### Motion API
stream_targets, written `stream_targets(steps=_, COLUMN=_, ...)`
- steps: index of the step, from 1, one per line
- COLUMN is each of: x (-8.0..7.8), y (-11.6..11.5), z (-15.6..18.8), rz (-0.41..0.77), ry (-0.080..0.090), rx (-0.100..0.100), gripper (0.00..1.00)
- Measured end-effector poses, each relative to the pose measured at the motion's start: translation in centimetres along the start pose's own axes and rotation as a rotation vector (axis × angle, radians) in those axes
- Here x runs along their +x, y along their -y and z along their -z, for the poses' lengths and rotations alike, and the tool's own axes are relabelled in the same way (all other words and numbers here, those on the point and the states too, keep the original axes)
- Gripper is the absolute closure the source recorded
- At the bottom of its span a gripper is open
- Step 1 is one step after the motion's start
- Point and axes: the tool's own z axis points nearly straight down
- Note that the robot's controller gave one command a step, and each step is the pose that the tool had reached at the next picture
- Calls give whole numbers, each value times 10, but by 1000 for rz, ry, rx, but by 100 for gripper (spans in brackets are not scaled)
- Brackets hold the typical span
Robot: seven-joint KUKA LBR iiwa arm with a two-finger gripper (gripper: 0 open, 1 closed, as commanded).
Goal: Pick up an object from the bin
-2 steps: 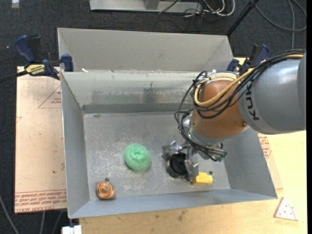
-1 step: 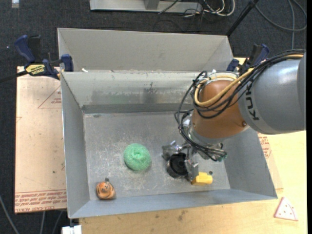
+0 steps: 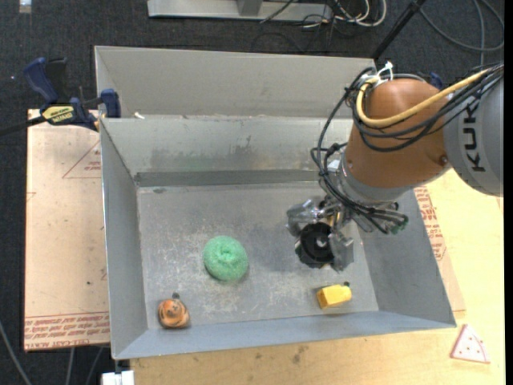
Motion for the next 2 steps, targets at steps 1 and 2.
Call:
stream_targets(steps=1, x=0, y=0, z=0, rz=0, ry=0, rx=0, gripper=100)
stream_targets(steps=2, x=14, y=41, z=56, rz=278, ry=1, rx=1, gripper=100)
